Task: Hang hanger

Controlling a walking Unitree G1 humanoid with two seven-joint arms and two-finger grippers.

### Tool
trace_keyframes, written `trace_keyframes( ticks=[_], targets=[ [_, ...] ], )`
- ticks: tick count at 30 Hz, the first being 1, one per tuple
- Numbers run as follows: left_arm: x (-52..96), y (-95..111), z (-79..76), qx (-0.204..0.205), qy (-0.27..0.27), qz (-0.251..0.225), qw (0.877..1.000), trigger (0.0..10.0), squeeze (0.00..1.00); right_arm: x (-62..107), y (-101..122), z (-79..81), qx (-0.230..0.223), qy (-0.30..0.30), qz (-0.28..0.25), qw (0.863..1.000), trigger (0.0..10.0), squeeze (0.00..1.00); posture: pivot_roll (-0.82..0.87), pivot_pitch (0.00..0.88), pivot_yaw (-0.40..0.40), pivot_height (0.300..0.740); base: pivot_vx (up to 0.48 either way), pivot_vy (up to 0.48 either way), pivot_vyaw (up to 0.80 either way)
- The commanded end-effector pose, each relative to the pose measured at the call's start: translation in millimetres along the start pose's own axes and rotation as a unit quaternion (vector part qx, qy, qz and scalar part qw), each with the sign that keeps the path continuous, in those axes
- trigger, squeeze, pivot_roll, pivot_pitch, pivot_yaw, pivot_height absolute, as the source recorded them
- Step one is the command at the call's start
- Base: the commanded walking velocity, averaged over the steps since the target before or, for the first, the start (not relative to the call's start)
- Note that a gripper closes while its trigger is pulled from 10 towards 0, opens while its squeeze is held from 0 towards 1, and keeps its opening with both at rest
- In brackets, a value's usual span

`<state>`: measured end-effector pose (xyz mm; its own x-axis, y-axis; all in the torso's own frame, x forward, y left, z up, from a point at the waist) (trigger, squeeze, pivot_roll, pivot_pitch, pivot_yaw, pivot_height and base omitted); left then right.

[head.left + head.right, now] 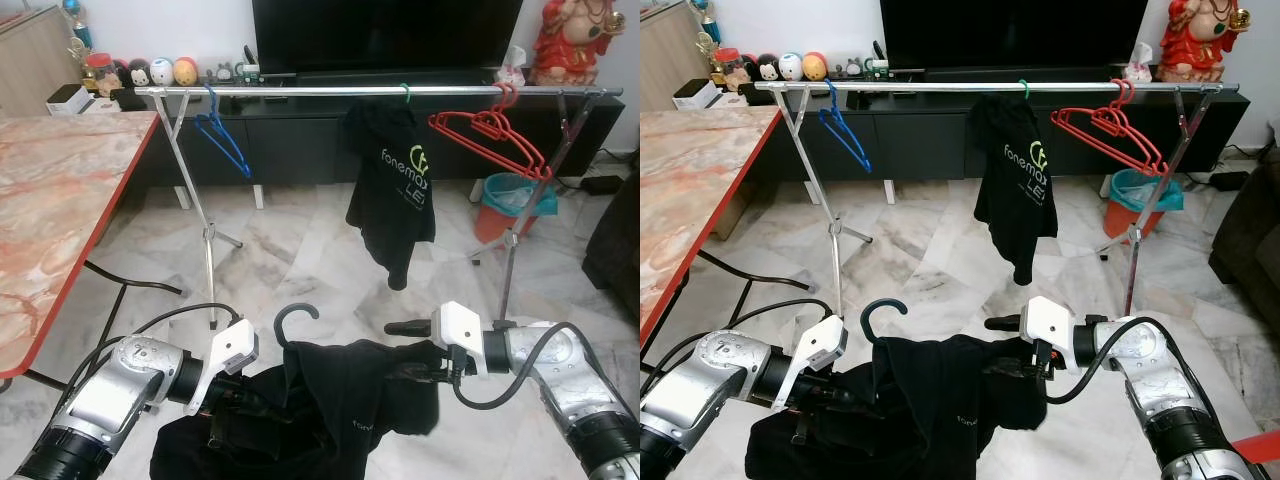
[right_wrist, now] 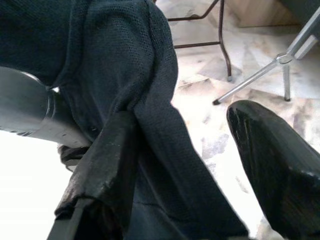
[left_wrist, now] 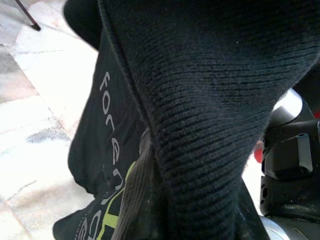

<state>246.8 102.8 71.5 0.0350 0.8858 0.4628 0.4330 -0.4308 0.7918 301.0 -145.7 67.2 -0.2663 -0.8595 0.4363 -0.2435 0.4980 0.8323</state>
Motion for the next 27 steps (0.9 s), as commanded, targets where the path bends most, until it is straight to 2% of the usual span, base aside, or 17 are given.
trace_keyframes(
  ticks=[1, 5, 9, 23, 24, 25, 26, 27],
  targets=[
    [-3.2, -3, -5.4, -0.010, -0.016, 0.015, 1.000, 0.0, 0.00, -0.6, 7, -3.3, 0.008, 0.008, -0.012, 1.000, 10.0, 1.00, 0.06, 0.000, 0.016, 0.740, 0.000, 0.000, 0.00],
    [-4.0, -6, -6.6, -0.011, -0.020, 0.021, 1.000, 0.0, 0.00, 3.9, 5, 16.8, -0.002, 0.072, -0.013, 0.997, 10.0, 1.00, 0.06, 0.000, 0.014, 0.740, 0.000, 0.000, 0.00],
    [-3.3, -8, -6.9, -0.011, -0.022, 0.024, 0.999, 0.0, 0.00, 8.7, 2, 23.6, -0.002, 0.100, -0.003, 0.995, 10.0, 1.00, 0.06, 0.000, 0.013, 0.740, 0.000, 0.000, 0.00],
    [-5.7, -19, -6.7, -0.010, -0.022, 0.046, 0.999, 0.0, 0.00, 18.6, 4, 9.7, 0.008, 0.098, 0.003, 0.995, 10.0, 1.00, 0.06, 0.000, 0.007, 0.740, 0.000, 0.000, 0.00],
    [-5.7, -21, -4.7, -0.012, -0.016, 0.052, 0.998, 0.0, 0.00, 18.6, 4, -0.8, 0.019, 0.067, 0.008, 0.998, 10.0, 0.98, 0.06, 0.000, 0.007, 0.740, 0.000, 0.000, 0.00],
    [-6.2, -23, -2.0, -0.016, -0.006, 0.054, 0.998, 0.0, 0.00, 18.9, 5, -10.0, 0.028, 0.040, 0.011, 0.999, 10.0, 0.00, 0.06, 0.000, 0.007, 0.740, 0.000, 0.000, 0.00],
    [-6.6, -24, -0.1, -0.019, 0.000, 0.055, 0.998, 0.0, 0.00, 19.2, 6, -16.2, 0.034, 0.022, 0.012, 0.999, 10.0, 0.00, 0.06, 0.000, 0.007, 0.740, 0.000, 0.000, 0.00],
    [-7.8, -26, 6.4, -0.022, 0.021, 0.055, 0.998, 0.0, 0.00, 20.2, 8, -29.3, 0.036, -0.018, 0.013, 0.999, 10.0, 0.00, 0.06, 0.000, 0.007, 0.740, 0.000, 0.000, 0.00]
  ],
)
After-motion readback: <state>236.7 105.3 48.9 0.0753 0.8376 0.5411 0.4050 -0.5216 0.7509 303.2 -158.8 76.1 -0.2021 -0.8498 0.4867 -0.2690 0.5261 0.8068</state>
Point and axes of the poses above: a point about 5 cm out from each wrist's last joint towards the gripper, its own x axis pointing back from the gripper into the wrist, its own y axis along the axis of the wrist's last joint, z = x × y, the point moved 6 cm from there along -x, pointing out of the wrist towards the gripper, and after that the axes turned 12 degrees about x, right-handed, at the moved point
